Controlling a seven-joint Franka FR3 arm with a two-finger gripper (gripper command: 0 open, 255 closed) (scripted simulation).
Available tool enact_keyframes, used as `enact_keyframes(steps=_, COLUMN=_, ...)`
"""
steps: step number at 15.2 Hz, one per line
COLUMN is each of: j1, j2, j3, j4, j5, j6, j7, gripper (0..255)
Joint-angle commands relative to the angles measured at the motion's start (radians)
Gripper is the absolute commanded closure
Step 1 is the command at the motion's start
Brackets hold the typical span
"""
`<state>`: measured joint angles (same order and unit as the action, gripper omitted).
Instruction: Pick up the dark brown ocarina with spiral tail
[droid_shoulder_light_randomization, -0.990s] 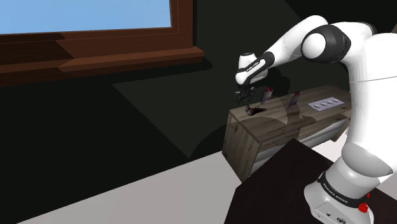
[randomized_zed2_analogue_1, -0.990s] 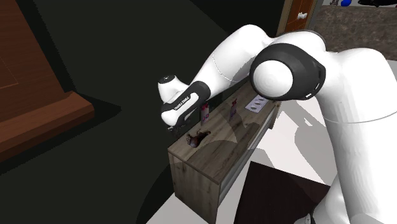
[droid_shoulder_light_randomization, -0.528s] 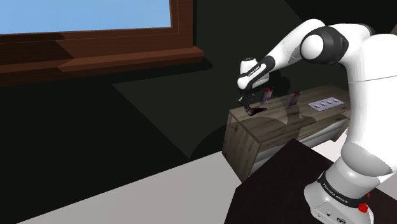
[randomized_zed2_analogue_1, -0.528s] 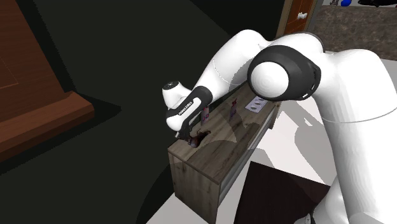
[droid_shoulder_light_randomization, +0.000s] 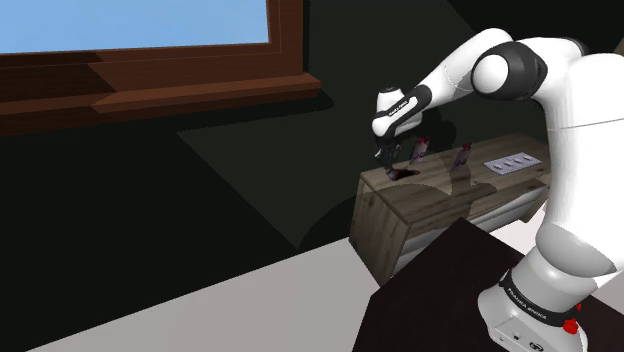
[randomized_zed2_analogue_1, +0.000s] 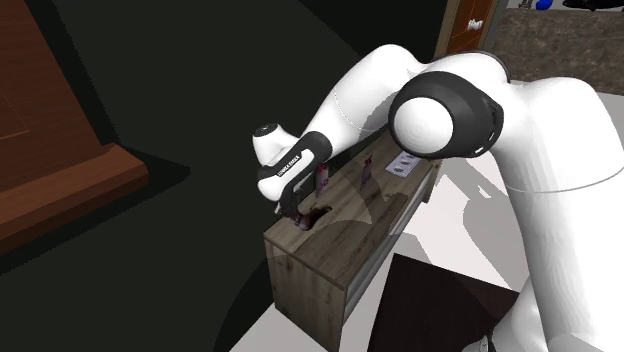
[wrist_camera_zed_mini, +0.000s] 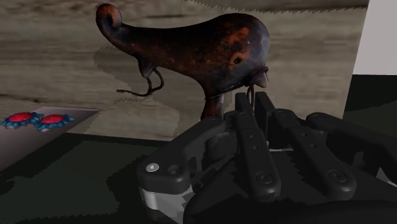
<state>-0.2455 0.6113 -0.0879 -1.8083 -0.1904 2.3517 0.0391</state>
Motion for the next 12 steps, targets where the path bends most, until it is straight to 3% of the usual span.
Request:
enact_keyframes(steps=1, j1=0.001, j2=-0.027, j3=0.000, j4=0.006, j5=0.000, j6=-0.016, j7=-0.002, gripper=255)
enact_keyframes(steps=12, j1=0.002, j2=-0.108, j3=0.002, j4=0.013, j5=0.005, j6=-0.103, j7=-0.018, gripper=255)
